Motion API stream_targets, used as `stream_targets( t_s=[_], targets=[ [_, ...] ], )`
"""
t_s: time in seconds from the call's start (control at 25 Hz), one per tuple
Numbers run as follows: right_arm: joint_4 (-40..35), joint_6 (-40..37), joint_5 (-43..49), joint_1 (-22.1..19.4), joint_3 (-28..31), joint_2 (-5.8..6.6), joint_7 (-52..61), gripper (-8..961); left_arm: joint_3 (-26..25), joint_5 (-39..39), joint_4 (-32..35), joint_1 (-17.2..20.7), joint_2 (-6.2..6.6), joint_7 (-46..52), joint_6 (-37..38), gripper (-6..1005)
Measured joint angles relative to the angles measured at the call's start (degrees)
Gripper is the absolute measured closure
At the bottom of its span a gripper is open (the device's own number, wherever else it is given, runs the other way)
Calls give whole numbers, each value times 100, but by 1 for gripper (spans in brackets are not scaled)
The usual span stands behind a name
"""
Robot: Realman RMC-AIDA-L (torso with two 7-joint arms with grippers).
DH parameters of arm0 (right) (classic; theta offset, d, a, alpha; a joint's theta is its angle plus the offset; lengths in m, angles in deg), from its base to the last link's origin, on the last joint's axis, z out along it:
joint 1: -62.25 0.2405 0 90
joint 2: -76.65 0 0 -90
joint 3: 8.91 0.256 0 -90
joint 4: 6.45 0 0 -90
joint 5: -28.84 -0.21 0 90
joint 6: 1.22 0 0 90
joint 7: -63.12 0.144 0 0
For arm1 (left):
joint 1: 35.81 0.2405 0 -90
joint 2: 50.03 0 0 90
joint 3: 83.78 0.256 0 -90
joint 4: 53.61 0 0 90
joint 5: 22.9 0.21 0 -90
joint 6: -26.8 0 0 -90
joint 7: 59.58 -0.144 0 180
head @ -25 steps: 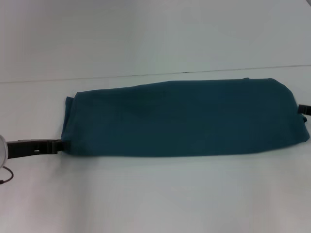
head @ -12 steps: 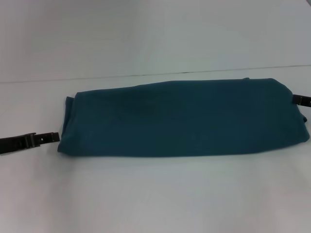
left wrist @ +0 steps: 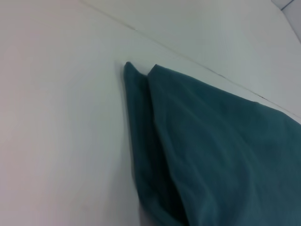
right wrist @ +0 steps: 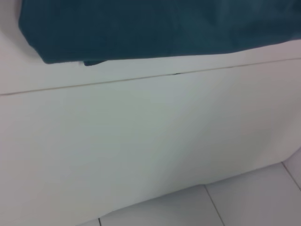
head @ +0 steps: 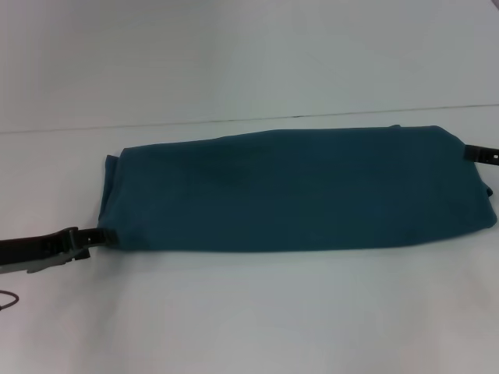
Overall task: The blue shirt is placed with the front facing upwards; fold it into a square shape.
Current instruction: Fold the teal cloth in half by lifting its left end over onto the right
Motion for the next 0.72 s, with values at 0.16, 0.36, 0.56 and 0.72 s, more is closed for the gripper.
stream_targets(
  t_s=[0.16, 0.36, 0.56, 0.72],
  targets=[
    [-1, -8, -2, 27, -2, 26, 7, 45, 14, -1, -104, -12, 6, 81, -77, 268],
    [16, -13, -3, 47, -4, 11, -25, 47, 8, 25, -371, -144, 46, 85, -286, 232],
    [13, -19, -5, 13, 7, 5, -26, 48, 30, 38, -473, -243, 63, 88, -463, 196],
    [6, -28, -5, -10, 37, 4, -14, 48, 40, 63, -644, -344, 114, 91, -537, 167]
  ],
)
